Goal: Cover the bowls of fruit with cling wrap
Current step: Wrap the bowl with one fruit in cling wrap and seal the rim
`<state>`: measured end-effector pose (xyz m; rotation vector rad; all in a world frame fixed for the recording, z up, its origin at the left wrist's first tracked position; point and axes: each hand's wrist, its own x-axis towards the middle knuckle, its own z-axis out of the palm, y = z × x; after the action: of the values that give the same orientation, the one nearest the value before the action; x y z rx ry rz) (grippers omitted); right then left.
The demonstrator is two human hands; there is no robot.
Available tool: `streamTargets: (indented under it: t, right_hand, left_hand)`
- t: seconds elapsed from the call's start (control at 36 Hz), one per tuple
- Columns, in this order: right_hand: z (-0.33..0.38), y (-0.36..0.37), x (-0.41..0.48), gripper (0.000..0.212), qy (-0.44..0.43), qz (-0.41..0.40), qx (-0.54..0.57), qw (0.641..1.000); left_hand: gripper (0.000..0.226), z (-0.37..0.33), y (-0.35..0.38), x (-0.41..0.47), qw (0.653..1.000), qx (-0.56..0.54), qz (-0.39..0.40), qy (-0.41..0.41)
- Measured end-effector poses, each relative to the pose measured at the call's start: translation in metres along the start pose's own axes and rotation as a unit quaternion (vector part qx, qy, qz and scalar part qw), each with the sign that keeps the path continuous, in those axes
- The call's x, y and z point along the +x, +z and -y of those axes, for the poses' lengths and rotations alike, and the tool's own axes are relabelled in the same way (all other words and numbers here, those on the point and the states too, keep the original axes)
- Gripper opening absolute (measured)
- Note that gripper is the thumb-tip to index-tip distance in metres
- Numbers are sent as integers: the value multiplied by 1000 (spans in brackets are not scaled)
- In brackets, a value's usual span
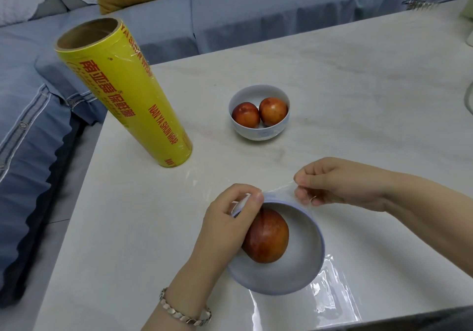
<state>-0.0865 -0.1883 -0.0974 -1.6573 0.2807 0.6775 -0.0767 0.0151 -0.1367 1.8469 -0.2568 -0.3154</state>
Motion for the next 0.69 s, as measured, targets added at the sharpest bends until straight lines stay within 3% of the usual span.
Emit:
streamTargets:
  t: [0.14, 0.28, 0.39, 0.5, 0.69]
  right_hand:
    - [5, 2, 11, 30, 107, 13, 67, 992]
    - [23, -1, 13, 40, 179, 72, -33, 981]
    - [24, 3, 12, 28, 124, 81, -18, 989]
    - [11, 14, 19, 27, 21, -15, 76, 997]
    - [-3, 40, 28, 20, -97, -215, -6, 972]
  left_hand:
    - [10, -2, 1, -1, 1000, 6, 7, 9]
    - [7, -5, 3, 0, 1000, 19, 18, 14]
    - [7, -3, 2, 1, 1000, 19, 19, 13]
    - [25, 0, 1, 1, 1000, 11, 13, 15]
    - [29, -2, 0, -3, 1000, 5, 1, 6]
